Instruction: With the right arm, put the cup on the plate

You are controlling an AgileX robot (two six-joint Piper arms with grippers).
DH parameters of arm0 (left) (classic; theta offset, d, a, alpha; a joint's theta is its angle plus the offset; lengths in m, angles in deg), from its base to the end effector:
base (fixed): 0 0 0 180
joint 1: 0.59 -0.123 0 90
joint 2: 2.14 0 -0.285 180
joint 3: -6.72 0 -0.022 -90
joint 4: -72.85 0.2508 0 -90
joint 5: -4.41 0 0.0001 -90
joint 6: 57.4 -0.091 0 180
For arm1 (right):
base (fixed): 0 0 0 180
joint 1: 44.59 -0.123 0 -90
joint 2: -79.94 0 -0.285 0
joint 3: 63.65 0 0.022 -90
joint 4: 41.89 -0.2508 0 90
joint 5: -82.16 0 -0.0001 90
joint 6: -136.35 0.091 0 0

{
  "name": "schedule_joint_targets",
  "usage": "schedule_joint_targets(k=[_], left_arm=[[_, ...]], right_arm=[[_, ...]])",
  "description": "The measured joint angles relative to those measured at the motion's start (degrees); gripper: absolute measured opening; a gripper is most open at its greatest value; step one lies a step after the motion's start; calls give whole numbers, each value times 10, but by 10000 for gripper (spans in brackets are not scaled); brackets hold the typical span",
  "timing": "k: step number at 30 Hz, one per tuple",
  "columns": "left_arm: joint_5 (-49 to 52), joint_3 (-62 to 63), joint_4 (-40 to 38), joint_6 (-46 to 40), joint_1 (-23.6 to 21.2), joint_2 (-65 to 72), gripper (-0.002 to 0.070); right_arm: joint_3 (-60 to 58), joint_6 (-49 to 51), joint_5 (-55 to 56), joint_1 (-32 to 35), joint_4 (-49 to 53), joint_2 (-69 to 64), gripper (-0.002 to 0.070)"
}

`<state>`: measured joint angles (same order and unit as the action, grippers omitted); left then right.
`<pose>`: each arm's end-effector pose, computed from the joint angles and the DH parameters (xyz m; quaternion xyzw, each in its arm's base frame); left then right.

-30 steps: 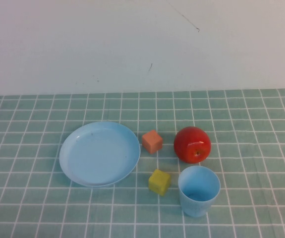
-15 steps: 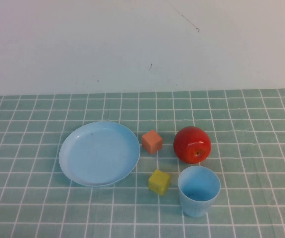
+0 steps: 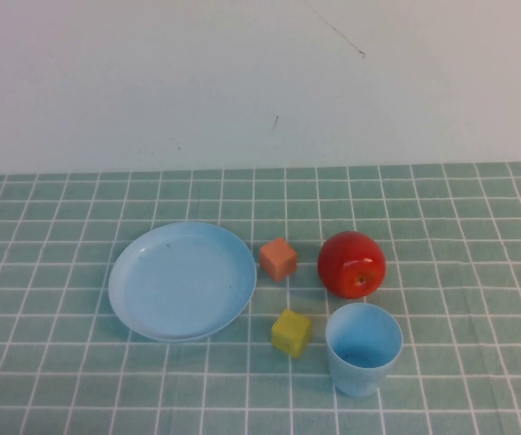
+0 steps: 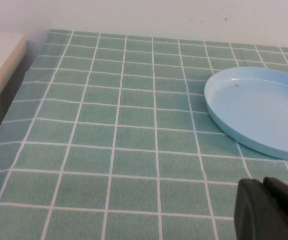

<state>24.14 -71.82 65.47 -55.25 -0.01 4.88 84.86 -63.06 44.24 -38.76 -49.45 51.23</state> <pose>0.0532 -0.0045 0.1753 -0.0458 0.7927 -0.0684 0.6040 0.0471 0.0026 0.3911 -0.0765 0.7500 -0.0797 0.6522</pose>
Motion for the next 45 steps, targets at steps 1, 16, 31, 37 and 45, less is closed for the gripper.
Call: schedule_joint_targets(k=[1, 16, 31, 37, 45], left_arm=[[0, 0, 0, 0, 0, 0, -3], [0, 0, 0, 0, 0, 0, -3], [0, 0, 0, 0, 0, 0, -3], [0, 0, 0, 0, 0, 0, -3], [0, 0, -1, 0, 0, 0, -3]], right_arm=[[0, -1, -13, 0, -9, -14, -3], [4, -192, -202, 0, -309, -262, -3], [6, -153, -70, -163, -343, -473, -1], [56, -51, -50, -234, -235, -551, -1], [158, 68, -61, -317, -69, -641, -1]])
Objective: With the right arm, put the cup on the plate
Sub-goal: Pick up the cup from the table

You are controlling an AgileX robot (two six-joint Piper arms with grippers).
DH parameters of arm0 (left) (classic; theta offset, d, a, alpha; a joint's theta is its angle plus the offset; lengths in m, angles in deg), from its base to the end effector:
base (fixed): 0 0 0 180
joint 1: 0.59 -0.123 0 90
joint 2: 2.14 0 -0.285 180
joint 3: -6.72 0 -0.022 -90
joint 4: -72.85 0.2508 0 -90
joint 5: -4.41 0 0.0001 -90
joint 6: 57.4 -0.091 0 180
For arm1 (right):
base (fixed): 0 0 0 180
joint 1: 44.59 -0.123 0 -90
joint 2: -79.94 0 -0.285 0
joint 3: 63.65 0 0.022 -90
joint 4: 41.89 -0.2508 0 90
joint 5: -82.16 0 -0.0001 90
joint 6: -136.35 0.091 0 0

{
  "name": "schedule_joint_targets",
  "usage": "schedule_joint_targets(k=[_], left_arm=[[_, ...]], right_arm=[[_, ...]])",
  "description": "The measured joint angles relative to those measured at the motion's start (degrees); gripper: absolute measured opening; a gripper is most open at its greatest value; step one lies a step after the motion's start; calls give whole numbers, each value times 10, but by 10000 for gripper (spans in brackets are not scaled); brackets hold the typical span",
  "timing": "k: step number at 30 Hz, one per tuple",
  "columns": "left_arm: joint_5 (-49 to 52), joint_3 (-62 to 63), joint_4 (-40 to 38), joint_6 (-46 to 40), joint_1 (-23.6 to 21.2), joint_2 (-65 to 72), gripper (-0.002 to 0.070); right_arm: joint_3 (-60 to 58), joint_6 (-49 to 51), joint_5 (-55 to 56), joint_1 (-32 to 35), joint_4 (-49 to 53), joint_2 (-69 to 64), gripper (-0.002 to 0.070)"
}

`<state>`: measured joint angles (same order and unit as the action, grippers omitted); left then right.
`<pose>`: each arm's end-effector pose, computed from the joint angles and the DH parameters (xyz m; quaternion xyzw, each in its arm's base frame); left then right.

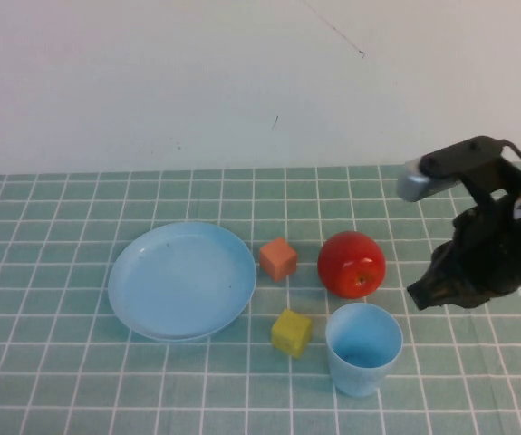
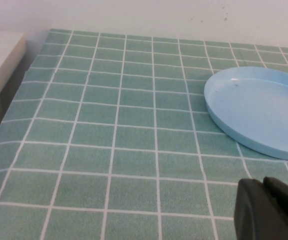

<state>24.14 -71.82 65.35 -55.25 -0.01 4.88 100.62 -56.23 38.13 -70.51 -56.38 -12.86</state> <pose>0.0532 -0.0046 0.1754 -0.0464 0.7926 -0.0693 0.6040 0.2640 0.1459 0.2699 -0.2542 0.9320 0.1333 0.2213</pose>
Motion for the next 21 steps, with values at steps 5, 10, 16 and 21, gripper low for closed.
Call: schedule_joint_targets(k=[5, 10, 16, 21], left_arm=[[0, 0, 0, 0, 0, 0, -3], [0, 0, 0, 0, 0, 0, -3], [0, 0, 0, 0, 0, 0, -3], [0, 0, 0, 0, 0, 0, -3]], right_arm=[[48, 18, -12, -32, 28, -59, 20], [78, 40, -19, -34, 40, -107, 210], [93, 52, -26, -34, 51, -136, 375], [94, 52, -31, -34, 52, -159, 390]])
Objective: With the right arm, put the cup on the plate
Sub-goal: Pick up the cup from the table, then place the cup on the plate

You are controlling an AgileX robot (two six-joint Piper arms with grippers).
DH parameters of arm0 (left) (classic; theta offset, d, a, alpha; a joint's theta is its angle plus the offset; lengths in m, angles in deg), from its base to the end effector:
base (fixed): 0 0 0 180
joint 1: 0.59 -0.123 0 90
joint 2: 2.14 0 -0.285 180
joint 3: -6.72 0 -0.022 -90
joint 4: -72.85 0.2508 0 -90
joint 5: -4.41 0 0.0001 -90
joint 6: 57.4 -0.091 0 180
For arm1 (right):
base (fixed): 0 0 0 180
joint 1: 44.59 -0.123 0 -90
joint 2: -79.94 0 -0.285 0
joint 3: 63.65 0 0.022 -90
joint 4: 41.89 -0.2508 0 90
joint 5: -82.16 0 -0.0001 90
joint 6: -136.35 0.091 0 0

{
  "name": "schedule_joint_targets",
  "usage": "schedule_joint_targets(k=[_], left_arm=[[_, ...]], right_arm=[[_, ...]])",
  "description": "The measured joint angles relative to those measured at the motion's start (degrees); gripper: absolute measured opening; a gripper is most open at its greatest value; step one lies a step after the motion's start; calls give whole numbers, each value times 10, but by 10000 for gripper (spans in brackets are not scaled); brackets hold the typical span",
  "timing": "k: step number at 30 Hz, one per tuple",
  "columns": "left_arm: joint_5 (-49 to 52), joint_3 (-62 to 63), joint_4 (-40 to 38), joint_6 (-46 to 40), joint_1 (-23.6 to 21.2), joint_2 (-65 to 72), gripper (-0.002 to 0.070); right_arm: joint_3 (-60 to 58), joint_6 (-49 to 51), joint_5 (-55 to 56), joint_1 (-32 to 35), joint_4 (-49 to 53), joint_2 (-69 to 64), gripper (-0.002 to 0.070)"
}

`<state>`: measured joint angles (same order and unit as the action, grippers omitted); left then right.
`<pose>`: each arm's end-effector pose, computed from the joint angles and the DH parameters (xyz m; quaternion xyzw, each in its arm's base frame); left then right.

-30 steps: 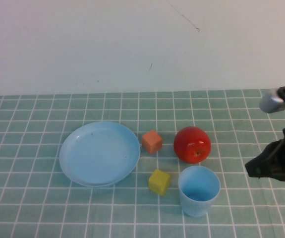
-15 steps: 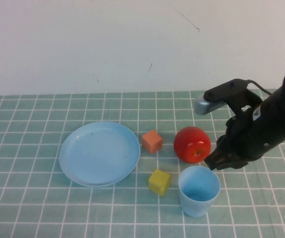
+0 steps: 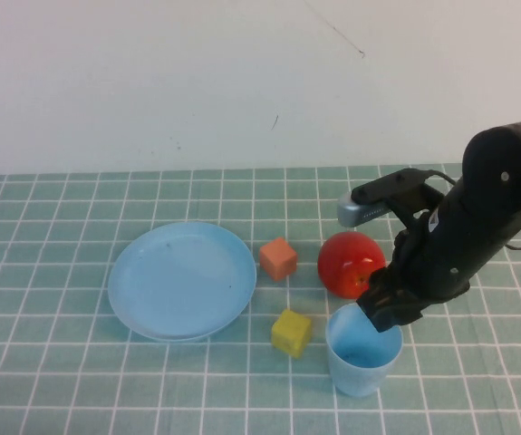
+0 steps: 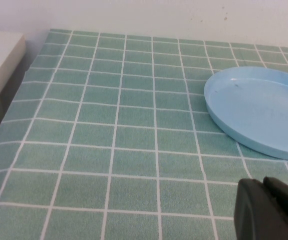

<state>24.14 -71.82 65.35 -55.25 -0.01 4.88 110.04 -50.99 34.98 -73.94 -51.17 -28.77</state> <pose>0.0532 -0.0046 0.1754 -0.0464 0.7926 -0.0693 0.6040 0.3051 0.1839 0.2209 -0.2671 0.9489 0.0953 0.1386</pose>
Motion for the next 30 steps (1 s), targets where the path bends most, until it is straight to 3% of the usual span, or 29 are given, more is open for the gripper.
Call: schedule_joint_targets(k=[6, 8, 11, 14, 30], left_arm=[[0, 0, 0, 0, 0, 0, -3], [0, 0, 0, 0, 0, 0, -3], [0, 0, 0, 0, 0, 0, -3], [0, 0, 0, 0, 0, 0, -3], [0, 0, 0, 0, 0, 0, -3]], right_arm=[[0, -6, 0, 0, 1, -37, 365], [0, -13, 0, 0, 1, -47, 295], [3, -21, 0, -1, 1, -51, 113], [22, -30, -10, -1, 1, -51, 31], [239, -147, -15, -1, -152, -87, 17]])
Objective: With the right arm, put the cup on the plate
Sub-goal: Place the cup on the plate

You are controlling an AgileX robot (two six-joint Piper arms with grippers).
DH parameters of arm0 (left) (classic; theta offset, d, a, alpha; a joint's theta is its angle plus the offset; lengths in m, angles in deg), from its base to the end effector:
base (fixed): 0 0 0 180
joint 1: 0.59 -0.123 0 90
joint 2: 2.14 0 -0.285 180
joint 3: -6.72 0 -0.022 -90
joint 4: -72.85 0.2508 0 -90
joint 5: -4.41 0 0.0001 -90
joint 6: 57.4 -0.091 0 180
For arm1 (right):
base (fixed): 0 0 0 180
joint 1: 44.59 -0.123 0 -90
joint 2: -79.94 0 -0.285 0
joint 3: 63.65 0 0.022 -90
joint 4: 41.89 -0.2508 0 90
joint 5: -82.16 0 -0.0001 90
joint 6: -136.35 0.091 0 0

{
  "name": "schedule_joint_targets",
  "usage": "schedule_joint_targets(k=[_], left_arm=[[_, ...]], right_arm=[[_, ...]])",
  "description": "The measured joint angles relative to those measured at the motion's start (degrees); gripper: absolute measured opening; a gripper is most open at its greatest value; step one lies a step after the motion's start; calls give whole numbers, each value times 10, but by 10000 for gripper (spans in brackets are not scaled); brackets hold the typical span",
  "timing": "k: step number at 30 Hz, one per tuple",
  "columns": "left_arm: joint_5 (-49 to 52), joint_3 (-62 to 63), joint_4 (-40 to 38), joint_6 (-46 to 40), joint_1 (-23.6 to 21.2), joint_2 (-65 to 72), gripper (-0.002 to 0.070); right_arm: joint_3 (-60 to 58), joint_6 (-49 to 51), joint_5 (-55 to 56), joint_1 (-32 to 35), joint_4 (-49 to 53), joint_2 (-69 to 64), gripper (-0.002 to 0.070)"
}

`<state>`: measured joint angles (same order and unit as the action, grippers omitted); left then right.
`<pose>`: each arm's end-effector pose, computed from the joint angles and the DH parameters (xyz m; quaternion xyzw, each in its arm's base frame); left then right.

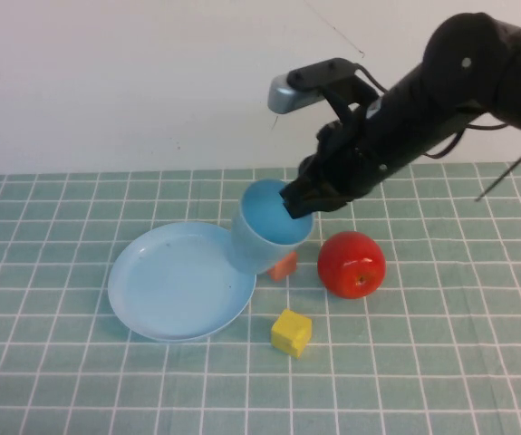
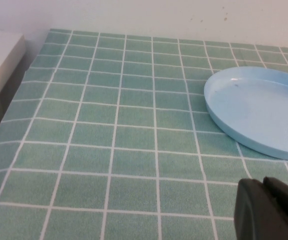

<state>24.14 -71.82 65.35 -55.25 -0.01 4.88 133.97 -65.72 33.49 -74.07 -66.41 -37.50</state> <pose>0.0532 -0.0046 0.1754 -0.0464 0.7926 -0.0693 0.6040 0.3610 0.2367 0.2833 -0.3264 0.8868 0.2083 0.2524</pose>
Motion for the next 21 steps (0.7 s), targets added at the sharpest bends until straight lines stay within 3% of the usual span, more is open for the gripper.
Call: schedule_joint_targets(k=[12, 21], left_arm=[[0, 0, 0, 0, 0, 0, -4], [0, 0, 0, 0, 0, 0, -4]], right_arm=[[193, -48, -5, -43, -24, -180, 17], [309, -47, -72, -47, -15, -298, 17]])
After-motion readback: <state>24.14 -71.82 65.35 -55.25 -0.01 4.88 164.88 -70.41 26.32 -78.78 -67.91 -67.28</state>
